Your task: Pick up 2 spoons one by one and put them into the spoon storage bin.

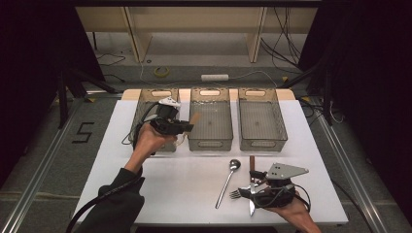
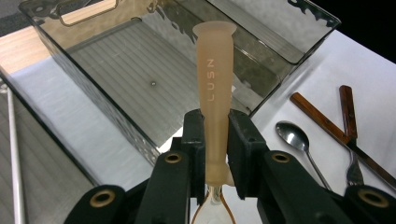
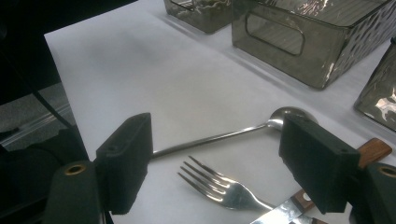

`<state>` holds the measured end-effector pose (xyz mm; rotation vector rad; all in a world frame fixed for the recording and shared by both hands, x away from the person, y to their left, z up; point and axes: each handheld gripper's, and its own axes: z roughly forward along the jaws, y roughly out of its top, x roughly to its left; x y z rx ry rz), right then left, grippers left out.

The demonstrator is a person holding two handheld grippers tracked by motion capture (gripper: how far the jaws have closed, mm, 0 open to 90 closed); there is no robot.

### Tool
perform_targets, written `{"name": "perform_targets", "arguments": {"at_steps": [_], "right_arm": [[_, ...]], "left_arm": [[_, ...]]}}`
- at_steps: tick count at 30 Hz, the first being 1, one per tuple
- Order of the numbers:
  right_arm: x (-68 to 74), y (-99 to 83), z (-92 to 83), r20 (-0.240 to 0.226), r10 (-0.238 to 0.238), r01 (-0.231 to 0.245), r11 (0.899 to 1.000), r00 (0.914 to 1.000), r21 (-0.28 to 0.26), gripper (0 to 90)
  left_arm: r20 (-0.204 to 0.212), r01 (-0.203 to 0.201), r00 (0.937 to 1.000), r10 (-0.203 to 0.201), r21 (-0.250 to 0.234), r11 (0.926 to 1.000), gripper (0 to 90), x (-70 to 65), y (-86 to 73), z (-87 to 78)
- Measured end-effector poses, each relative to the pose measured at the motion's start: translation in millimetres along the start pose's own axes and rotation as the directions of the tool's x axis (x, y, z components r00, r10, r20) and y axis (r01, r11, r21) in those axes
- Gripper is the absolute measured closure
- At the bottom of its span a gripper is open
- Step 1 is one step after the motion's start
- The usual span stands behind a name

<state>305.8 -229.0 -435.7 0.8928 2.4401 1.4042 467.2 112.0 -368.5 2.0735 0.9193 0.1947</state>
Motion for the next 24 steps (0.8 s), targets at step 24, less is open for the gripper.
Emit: {"name": "perform_targets", "arguments": {"at_steps": [24], "right_arm": [[-0.4, 0.1, -0.6, -0.002, -0.004, 0.004, 1.0, 1.0, -0.003, 26.8]], "left_arm": [[-0.012, 0.026, 0.9996, -0.027, -0.025, 0.9993, 77.1, 2.6, 28.3, 22.3]]}}
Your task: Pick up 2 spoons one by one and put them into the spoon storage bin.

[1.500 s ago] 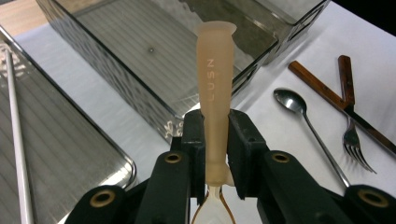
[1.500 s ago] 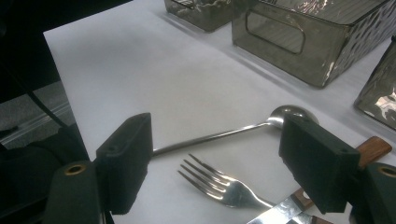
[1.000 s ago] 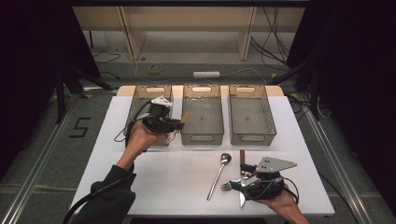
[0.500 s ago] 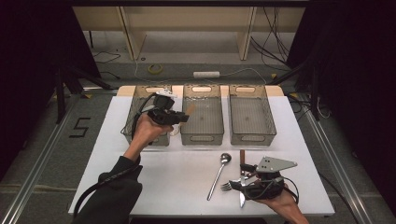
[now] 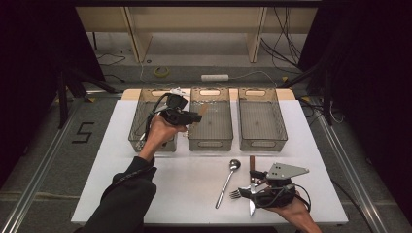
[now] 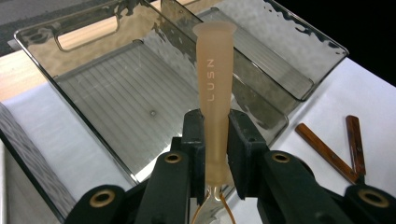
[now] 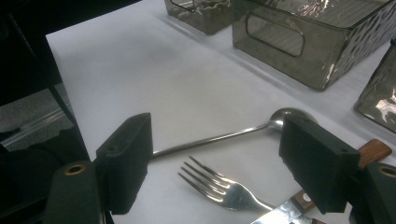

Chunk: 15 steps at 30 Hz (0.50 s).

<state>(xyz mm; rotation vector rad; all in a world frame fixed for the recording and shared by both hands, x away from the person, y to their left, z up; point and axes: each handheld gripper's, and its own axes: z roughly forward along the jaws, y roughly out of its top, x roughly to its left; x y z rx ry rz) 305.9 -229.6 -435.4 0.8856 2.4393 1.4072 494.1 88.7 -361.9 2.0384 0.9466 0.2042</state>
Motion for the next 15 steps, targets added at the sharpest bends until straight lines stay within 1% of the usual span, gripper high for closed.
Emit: {"name": "perform_targets", "arguments": {"at_steps": [2, 8, 10, 13, 15], "right_arm": [[0.0, 0.0, 0.0, 0.0, 0.001, -0.001, 1.0, 1.0, 0.0, 26.8], [0.2, 0.1, -0.1, -0.001, 0.001, -0.001, 1.0, 1.0, 0.003, 26.8], [-0.1, 0.0, 0.1, -0.002, 0.002, -0.002, 1.0, 1.0, 0.0, 26.8], [0.2, 0.1, 0.1, -0.003, -0.001, 0.001, 1.0, 1.0, 0.001, 26.8], [0.6, 0.3, 0.0, -0.004, -0.001, 0.001, 1.0, 1.0, 0.001, 26.8]], "left_arm": [[-0.007, 0.001, 1.0, -0.001, -0.007, 1.0, 77.1, 0.4, 1.8, 2.6], [-0.015, 0.005, 0.9999, -0.005, -0.006, 1.0, 77.1, 2.6, 5.2, 12.1], [-0.022, -0.003, 0.9998, 0.003, -0.008, 1.0, 77.0, 4.2, 6.4, 15.2], [-0.024, 0.013, 0.9996, -0.013, -0.013, 0.9998, 77.0, 7.5, 8.1, 20.3], [-0.031, 0.008, 0.9995, -0.008, -0.012, 0.9999, 77.0, 8.0, 8.7, 23.1]]}}
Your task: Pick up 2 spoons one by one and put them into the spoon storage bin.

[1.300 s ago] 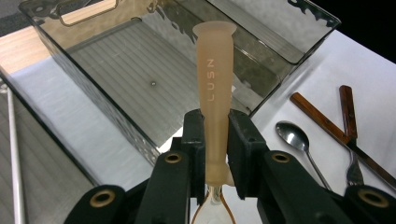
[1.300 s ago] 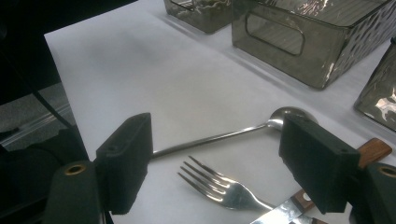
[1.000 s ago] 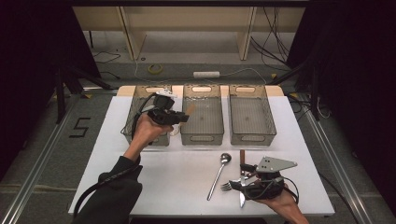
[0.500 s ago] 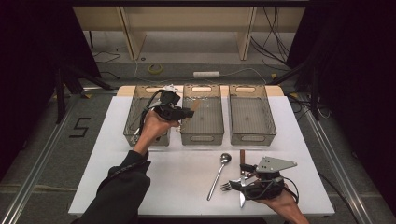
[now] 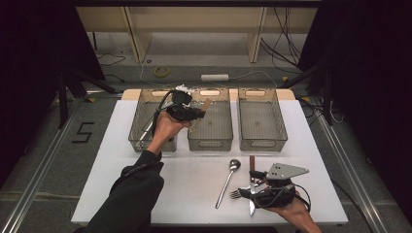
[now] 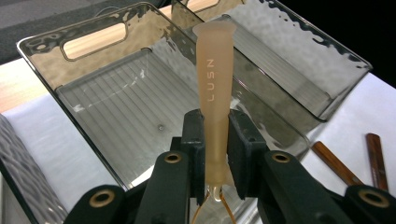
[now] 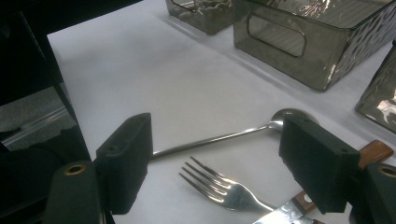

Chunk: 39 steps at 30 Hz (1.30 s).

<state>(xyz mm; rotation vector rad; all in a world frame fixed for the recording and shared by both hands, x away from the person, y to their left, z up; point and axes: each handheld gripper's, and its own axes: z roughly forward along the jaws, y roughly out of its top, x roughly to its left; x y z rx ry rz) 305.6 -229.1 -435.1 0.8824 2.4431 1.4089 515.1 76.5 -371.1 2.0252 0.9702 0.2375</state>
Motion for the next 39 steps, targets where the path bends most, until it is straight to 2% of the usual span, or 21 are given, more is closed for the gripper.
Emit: {"name": "perform_targets", "arguments": {"at_steps": [9, 14, 16, 20, 22, 31, 39], "right_arm": [[0.0, 0.0, -0.3, -0.001, -0.001, 0.001, 1.0, 1.0, 0.002, 26.9], [0.0, 0.0, 0.4, -0.003, -0.001, 0.001, 1.0, 1.0, 0.002, 26.9], [0.2, 0.0, 0.4, -0.004, -0.001, 0.001, 1.0, 1.0, 0.002, 26.9], [0.2, 0.0, 0.2, -0.004, 0.0, 0.0, 1.0, 1.0, 0.002, 26.9], [0.3, 0.0, 0.1, -0.004, 0.0, 0.0, 1.0, 1.0, 0.002, 26.9], [0.3, 0.1, 0.3, -0.005, -0.001, 0.001, 1.0, 1.0, 0.001, 26.9], [0.4, 0.1, 0.3, -0.006, -0.002, 0.002, 1.0, 1.0, 0.002, 26.9]], "left_arm": [[-0.007, 0.021, 0.9998, -0.021, -0.021, 0.9996, 77.0, 2.6, -1.3, 9.1], [-0.003, 0.02, 0.9998, -0.02, -0.04, 0.999, 76.9, 1.0, -0.5, 12.0], [-0.005, 0.017, 0.9998, -0.017, -0.031, 0.9994, 76.9, 0.7, -0.1, 13.8], [0.017, 0.032, 0.9994, -0.031, -0.047, 0.9984, 76.8, -0.7, -1.2, 17.2], [0.017, 0.015, 0.9998, -0.015, -0.037, 0.9992, 76.8, -1.4, -2.0, 19.1], [0.027, 0.046, 0.9986, -0.045, -0.029, 0.9985, 76.7, 1.4, -8.5, 27.7], [0.024, 0.051, 0.9985, -0.05, -0.028, 0.9983, 76.6, 1.5, -10.8, 31.3]]}}
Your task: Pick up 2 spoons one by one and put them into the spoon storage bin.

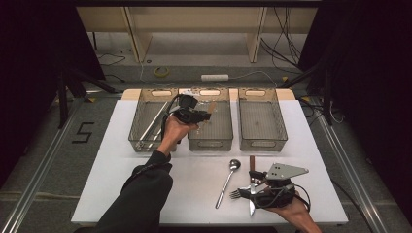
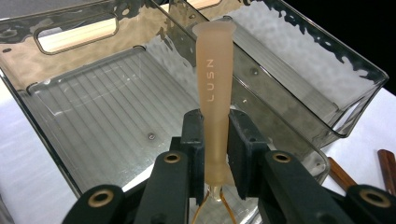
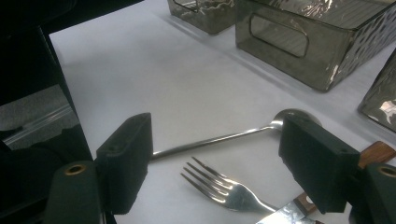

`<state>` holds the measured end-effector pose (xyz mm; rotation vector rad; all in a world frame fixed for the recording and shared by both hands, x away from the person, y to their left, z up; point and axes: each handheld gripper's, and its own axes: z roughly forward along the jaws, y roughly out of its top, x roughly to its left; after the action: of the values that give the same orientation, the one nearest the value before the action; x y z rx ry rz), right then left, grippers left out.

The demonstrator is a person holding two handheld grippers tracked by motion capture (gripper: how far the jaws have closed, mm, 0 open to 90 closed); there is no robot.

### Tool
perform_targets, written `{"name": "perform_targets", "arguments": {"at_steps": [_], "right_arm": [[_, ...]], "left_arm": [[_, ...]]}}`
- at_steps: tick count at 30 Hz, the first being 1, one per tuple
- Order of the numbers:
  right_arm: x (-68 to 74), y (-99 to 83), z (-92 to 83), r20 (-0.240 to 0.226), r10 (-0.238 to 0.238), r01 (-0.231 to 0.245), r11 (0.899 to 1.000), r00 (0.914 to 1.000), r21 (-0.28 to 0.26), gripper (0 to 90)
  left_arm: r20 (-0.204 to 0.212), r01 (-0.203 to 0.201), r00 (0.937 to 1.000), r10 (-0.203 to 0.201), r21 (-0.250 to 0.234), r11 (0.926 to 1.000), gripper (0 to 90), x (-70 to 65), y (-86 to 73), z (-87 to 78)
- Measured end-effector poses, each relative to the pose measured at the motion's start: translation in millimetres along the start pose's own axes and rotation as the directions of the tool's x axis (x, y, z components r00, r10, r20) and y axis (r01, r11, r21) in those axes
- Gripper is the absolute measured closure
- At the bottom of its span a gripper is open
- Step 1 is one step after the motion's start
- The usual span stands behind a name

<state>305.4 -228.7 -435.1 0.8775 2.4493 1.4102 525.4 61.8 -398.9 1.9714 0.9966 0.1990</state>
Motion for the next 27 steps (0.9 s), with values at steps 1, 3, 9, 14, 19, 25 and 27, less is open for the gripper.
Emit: {"name": "perform_targets", "arguments": {"at_steps": [1, 3, 9, 14, 19, 25, 27], "right_arm": [[0.0, 0.0, 0.0, -0.001, 0.0, 0.0, 1.0, 1.0, 0.0, 26.9], [0.1, 0.0, 0.0, -0.001, -0.001, 0.001, 1.0, 1.0, 0.0, 26.9], [0.1, 0.0, -0.2, -0.001, 0.0, 0.0, 1.0, 1.0, 0.0, 26.9], [0.1, 0.1, -0.2, -0.001, -0.001, 0.001, 1.0, 1.0, 0.0, 26.9], [0.1, 0.1, -0.1, -0.001, -0.001, 0.001, 1.0, 1.0, 0.0, 26.9], [0.2, 0.1, -0.1, -0.002, -0.001, 0.001, 1.0, 1.0, 0.001, 27.0], [0.1, 0.1, -0.2, -0.001, -0.001, 0.001, 1.0, 1.0, 0.0, 26.9]], "left_arm": [[0.0, 0.0, 1.0, 0.0, 0.003, 1.0, 76.6, 0.1, 0.0, 0.1], [0.0, 0.005, 1.0, -0.005, 0.002, 1.0, 76.6, 0.2, -0.6, 1.3], [-0.005, 0.001, 1.0, -0.001, 0.018, 0.9998, 76.5, 0.4, -4.3, 5.6], [-0.015, 0.008, 0.9999, -0.007, 0.021, 0.9997, 76.4, 1.7, -6.8, 7.2], [-0.024, 0.011, 0.9997, -0.011, 0.024, 0.9996, 76.3, 2.9, -8.2, 8.3], [-0.04, 0.02, 0.999, -0.019, 0.029, 0.9994, 72.3, 3.1, -9.9, 9.3], [-0.045, 0.028, 0.9986, -0.027, 0.026, 0.9993, 67.1, 2.5, -10.2, 8.3]]}}
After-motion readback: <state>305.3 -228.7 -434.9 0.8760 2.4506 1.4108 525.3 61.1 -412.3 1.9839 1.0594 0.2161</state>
